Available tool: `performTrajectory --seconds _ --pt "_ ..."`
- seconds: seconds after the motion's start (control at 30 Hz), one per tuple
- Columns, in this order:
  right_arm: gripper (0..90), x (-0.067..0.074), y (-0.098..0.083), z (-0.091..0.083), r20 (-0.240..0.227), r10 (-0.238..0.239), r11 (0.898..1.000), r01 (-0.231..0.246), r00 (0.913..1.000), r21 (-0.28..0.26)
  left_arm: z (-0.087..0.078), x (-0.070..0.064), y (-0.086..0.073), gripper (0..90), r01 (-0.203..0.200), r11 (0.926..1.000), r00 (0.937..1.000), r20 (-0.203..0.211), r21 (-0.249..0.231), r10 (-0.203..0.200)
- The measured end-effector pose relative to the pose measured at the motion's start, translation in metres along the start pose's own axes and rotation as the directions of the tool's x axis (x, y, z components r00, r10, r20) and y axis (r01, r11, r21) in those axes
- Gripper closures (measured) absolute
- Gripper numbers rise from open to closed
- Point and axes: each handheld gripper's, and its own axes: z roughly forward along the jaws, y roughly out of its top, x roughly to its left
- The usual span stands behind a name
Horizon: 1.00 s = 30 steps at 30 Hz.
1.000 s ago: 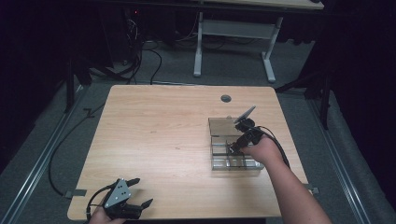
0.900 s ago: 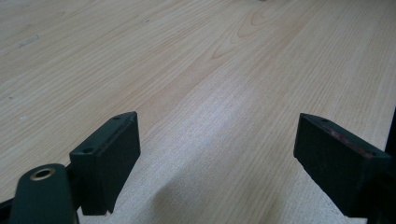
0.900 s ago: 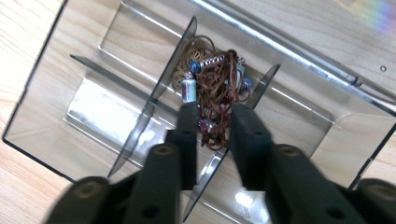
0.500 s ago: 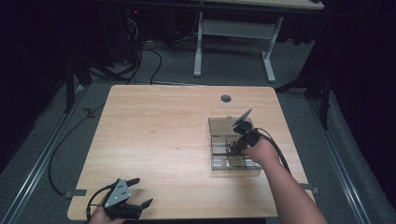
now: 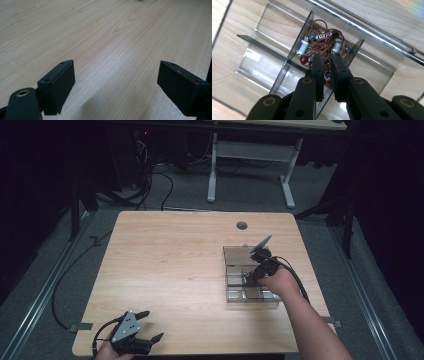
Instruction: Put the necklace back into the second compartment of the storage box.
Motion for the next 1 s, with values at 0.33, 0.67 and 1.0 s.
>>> performTrajectory --seconds 0.33,0.67,1.0 --pt "80.5 0.008 -0.019 -0.026 -0.005 0.003 1.000 -0.003 1.0000 -0.026 -0.001 0.000 0.000 15.1 0.004 1.0000 1.0000 -0.008 -0.003 -0.004" --pt "75.1 0.015 -0.041 -0.036 -0.009 0.031 0.999 -0.032 0.9995 -0.028 -0.001 0.000 -0.001 15.1 0.007 0.9999 1.0000 -0.005 -0.008 -0.007" --pt "73.6 0.028 -0.063 -0.040 -0.013 0.030 0.999 -0.030 0.9995 -0.015 -0.002 0.001 -0.001 15.1 0.015 0.9998 0.9999 -0.006 -0.016 -0.015"
